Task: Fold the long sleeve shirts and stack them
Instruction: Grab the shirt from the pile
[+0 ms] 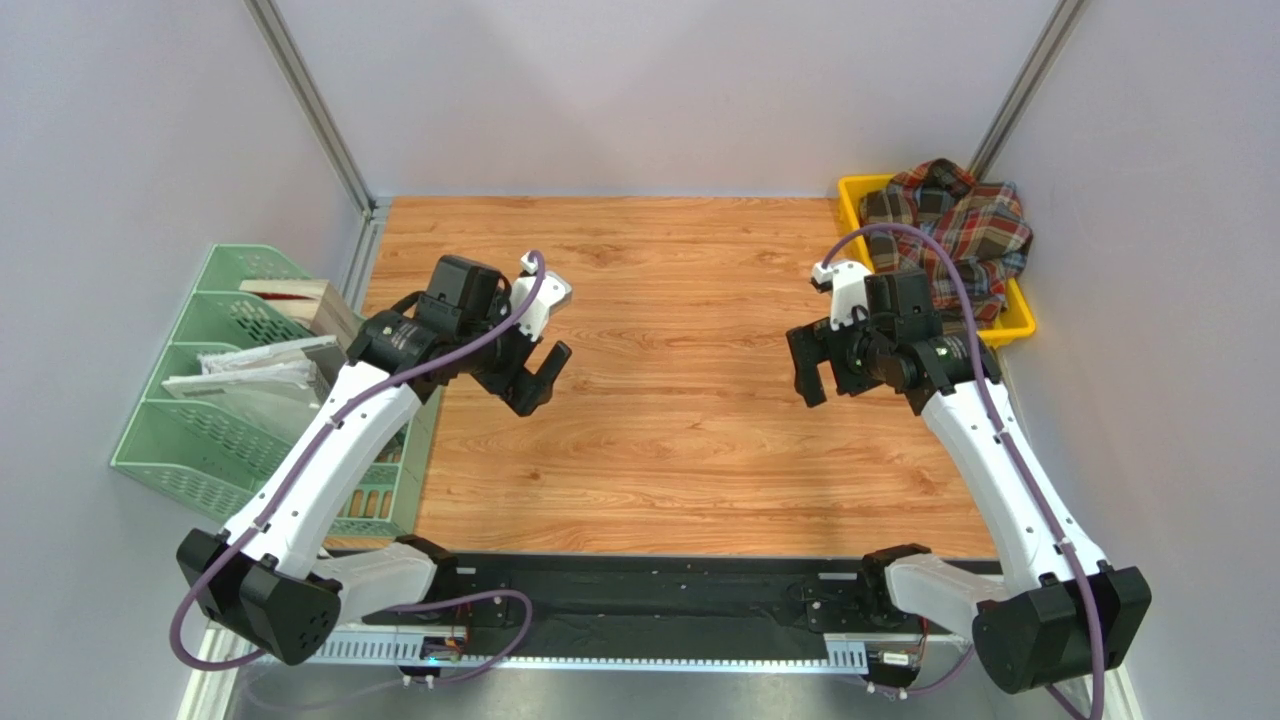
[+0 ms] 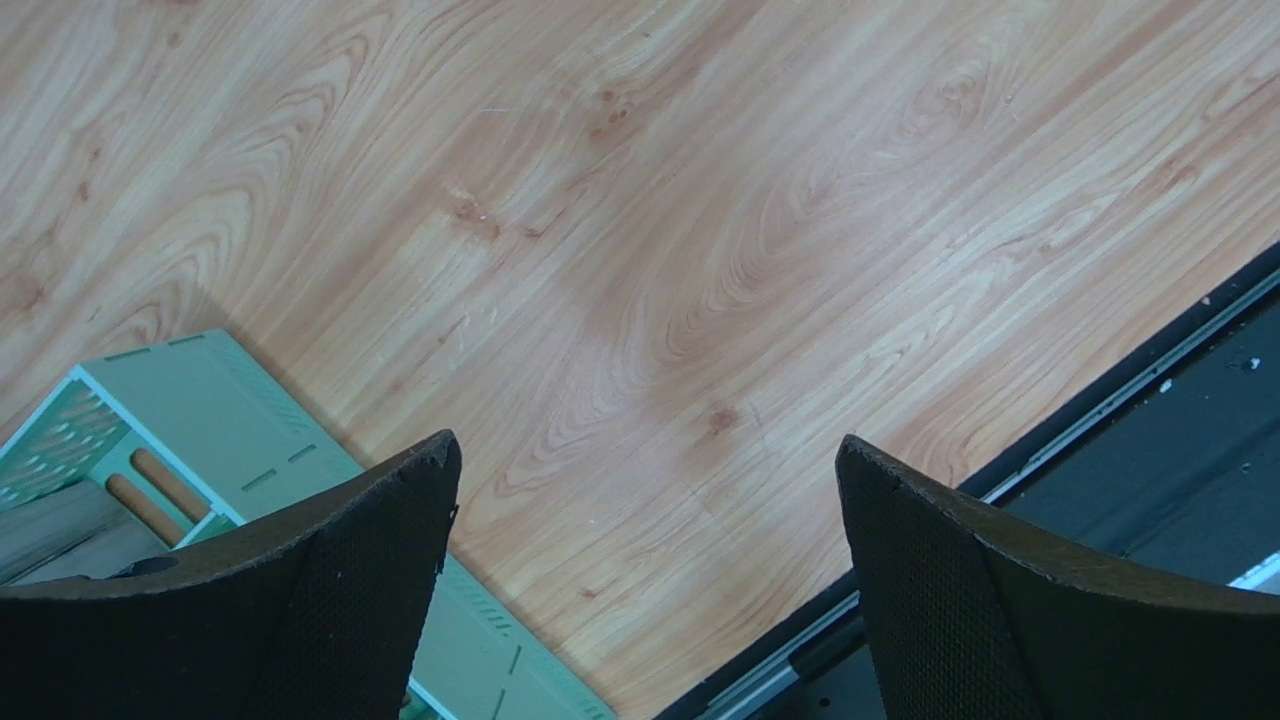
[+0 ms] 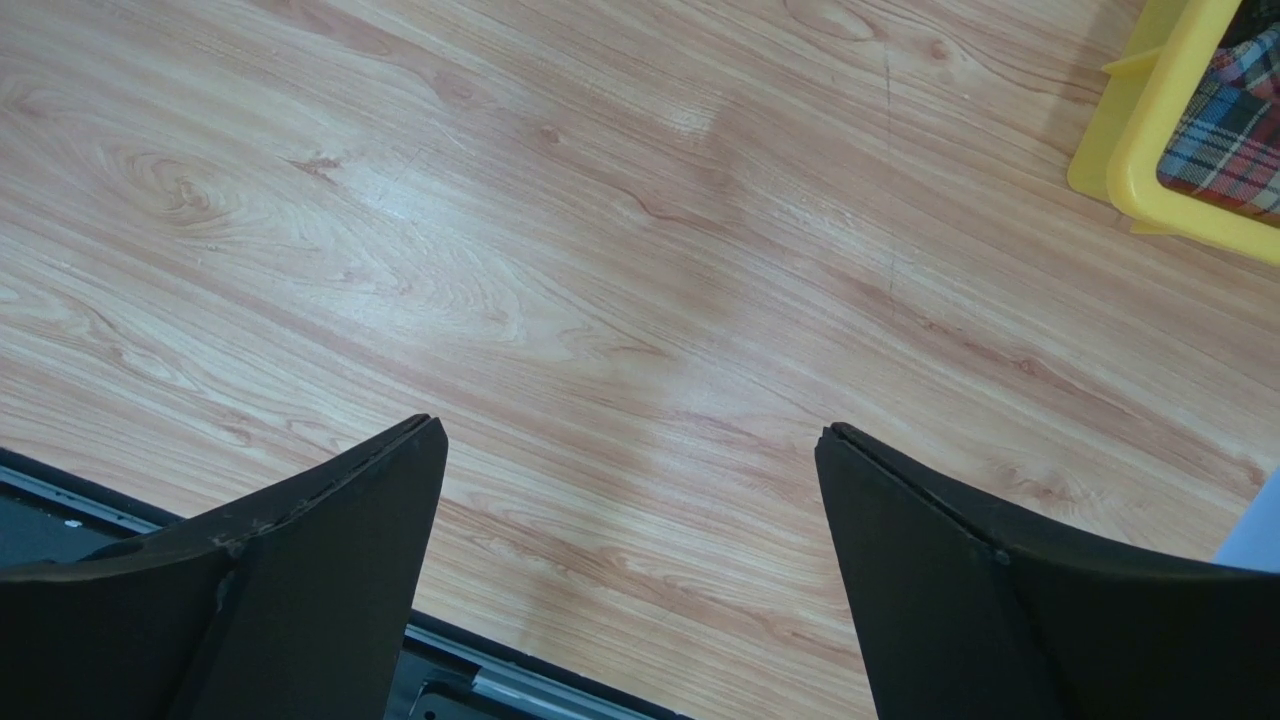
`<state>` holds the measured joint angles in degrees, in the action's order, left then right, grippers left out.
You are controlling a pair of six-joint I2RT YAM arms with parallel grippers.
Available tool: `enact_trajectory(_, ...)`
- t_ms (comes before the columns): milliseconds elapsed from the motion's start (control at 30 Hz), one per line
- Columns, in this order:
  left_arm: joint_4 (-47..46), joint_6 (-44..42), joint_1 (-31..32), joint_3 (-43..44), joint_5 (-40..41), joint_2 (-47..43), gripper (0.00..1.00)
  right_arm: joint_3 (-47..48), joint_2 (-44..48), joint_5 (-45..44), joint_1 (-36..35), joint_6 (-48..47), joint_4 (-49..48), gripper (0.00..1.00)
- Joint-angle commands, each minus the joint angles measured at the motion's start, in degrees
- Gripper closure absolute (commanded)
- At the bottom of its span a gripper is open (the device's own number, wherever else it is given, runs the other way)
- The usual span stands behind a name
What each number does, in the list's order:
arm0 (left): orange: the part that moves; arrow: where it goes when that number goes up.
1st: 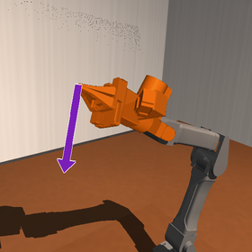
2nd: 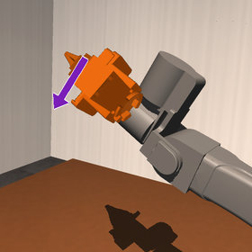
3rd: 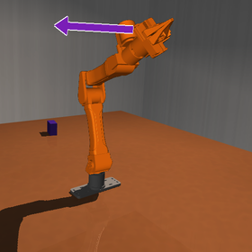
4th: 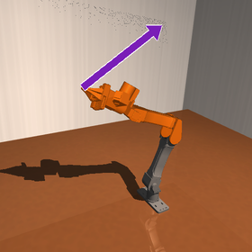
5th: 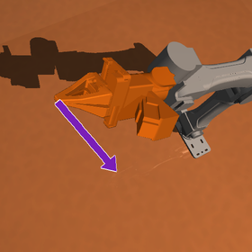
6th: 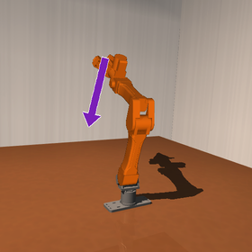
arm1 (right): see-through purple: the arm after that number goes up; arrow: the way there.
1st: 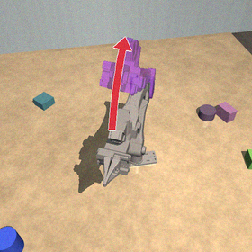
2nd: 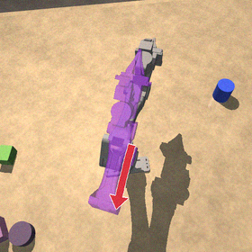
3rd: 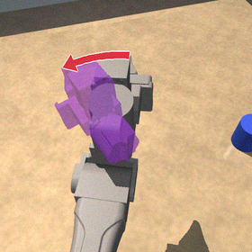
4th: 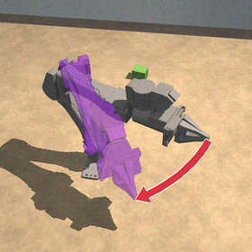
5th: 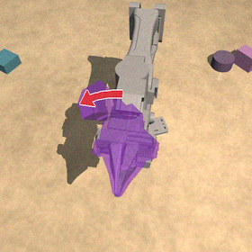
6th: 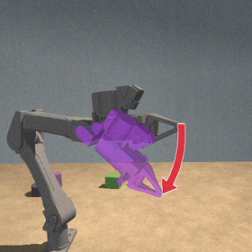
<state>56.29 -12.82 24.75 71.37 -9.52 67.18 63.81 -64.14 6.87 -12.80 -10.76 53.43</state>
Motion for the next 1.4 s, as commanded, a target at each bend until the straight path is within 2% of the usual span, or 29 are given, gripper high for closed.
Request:
enact_trajectory(0, -1.1, 0.3, -0.7, 1.8, -2.2, -0.1, 0.01, 3.9, 0.0, -1.1, 0.3, 0.0, -1.8, 0.0)
enact_trajectory(167, -0.7, 1.4, -1.1, 4.9, -3.3, 1.9, 0.01, 9.5, -4.6, 2.6, 4.8, -1.9, -1.0, 0.0)
enact_trajectory(267, -0.8, 1.6, -1.6, 6.8, -5.3, 2.3, 0.01, 14.3, -8.1, 7.3, 11.1, -3.6, -0.3, 0.0)
enact_trajectory(300, -1.0, 1.6, -1.9, 7.2, -5.7, 2.4, 0.01, 17.4, -9.2, 10.0, 16.2, -4.1, -0.1, 0.0)
enact_trajectory(333, -1.3, 1.6, -2.1, 7.6, -6.1, 2.5, 0.01, 19.7, -10.9, 11.1, 18.4, -4.4, 0.2, 0.0)
enact_trajectory(400, -2.2, 1.6, -2.2, 8.9, -6.6, 2.8, 0.01, 26.9, -16.7, 13.8, 24.0, -5.8, 1.9, 0.0)
enact_trajectory(600, -7.1, 3.5, -2.5, 10.2, -5.6, 4.2, 0.02, 40.5, -31.7, 11.9, 30.9, -3.7, -0.5, 0.0)
enact_trajectory(867, -9.5, 3.9, -2.6, 8.1, -3.5, 4.1, 0.03, 55.6, -50.1, -1.2, 31.3, -1.3, -8.5, 0.0)
enact_trajectory(1067, -7.9, 2.9, -2.6, 7.7, -1.6, 3.8, 0.03, 58.3, -61.1, -6.2, 31.3, -1.8, -14.5, 0.0)
enact_trajectory(1367, -3.8, -1.8, -2.6, 4.3, 2.6, 3.1, 0.03, 62.7, -76.2, -3.6, 31.1, -2.7, -16.5, 0.0)
